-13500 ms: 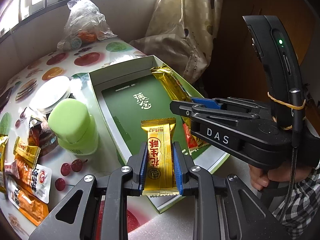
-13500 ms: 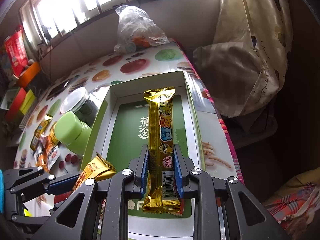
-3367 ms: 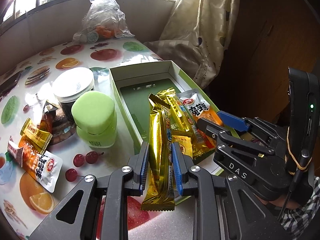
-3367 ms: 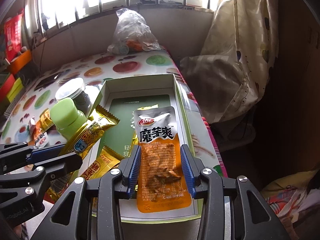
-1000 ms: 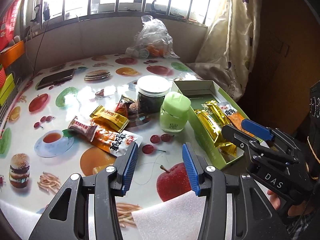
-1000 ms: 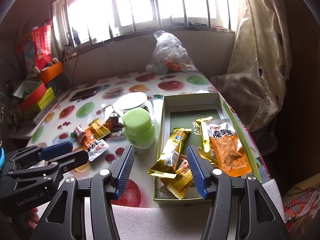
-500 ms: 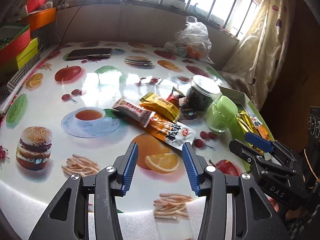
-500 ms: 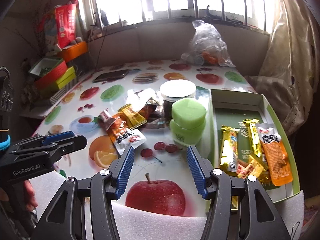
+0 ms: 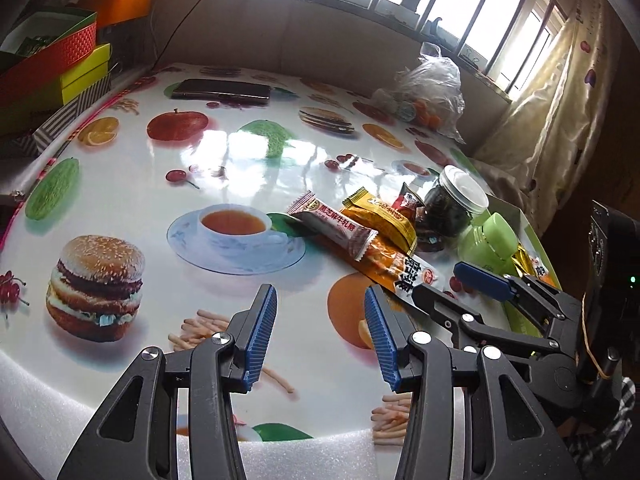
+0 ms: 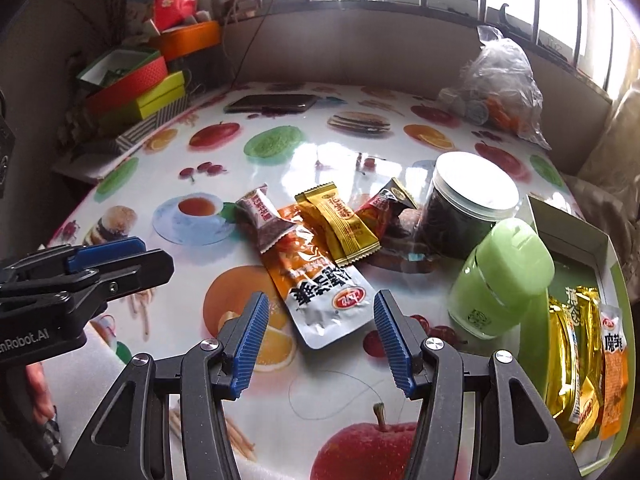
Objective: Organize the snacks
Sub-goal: 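Grasp the yellow peanut candy with the right tool while the left tool grasps the red-white candy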
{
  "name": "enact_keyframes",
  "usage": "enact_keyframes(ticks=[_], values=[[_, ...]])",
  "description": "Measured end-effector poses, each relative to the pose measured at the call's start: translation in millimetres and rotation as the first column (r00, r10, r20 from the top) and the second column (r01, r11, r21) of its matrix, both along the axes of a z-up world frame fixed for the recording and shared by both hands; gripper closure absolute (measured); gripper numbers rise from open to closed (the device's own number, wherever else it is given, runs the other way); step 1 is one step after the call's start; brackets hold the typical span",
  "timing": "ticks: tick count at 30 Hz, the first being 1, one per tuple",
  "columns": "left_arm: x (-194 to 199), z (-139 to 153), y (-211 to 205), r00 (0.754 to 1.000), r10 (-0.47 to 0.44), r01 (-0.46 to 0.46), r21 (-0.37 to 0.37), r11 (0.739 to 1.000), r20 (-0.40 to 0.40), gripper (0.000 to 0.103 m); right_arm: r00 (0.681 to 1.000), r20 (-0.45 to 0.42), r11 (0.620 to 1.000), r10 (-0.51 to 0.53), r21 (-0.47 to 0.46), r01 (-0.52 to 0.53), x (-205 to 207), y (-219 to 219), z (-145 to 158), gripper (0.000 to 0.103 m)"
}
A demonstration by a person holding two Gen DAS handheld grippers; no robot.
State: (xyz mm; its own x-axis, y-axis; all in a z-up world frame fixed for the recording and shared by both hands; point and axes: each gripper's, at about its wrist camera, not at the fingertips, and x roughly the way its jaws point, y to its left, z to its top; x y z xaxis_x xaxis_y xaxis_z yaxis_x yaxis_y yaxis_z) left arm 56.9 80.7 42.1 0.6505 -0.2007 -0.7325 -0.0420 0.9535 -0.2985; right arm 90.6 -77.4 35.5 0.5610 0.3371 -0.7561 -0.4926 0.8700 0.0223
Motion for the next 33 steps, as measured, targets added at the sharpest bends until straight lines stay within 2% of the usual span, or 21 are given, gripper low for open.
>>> enact_keyframes(ticks=[10,18,20,22,33], values=[[9.7,-6.1,16.9,1.0,0.017,-0.018,-0.027,0.999,-0.015,0.056,1.0,0.004,0.999,-0.025,-0.029,0.025,45.4,19.3,-1.7,0.048],[16.7,-8.5,27.6,0.999,0.036,-0.037,-0.033,0.999,-0.027,0.056,0.999,-0.019,0.998,-0.043,-0.053,0.042,70.6,31.3,-12.5,0.058],[18.2,-8.9,30.0,0.999,0.043,-0.044,-0.033,0.999,-0.029,0.056,0.999,-0.031,0.998,-0.04,-0.052,0.039,73.3,32.1,-15.2,0.067],[19.5,-9.4,32.0,0.999,0.045,-0.046,-0.033,0.998,-0.03,0.056,0.997,-0.066,0.999,-0.035,-0.027,0.033,74.8,31.4,-18.8,0.071],[23.5,-10.9,37.5,0.998,0.055,-0.057,-0.039,0.998,-0.039,0.056,0.997,-0.083,0.999,-0.002,0.038,0.005,53.8,34.4,-14.4,0.074]])
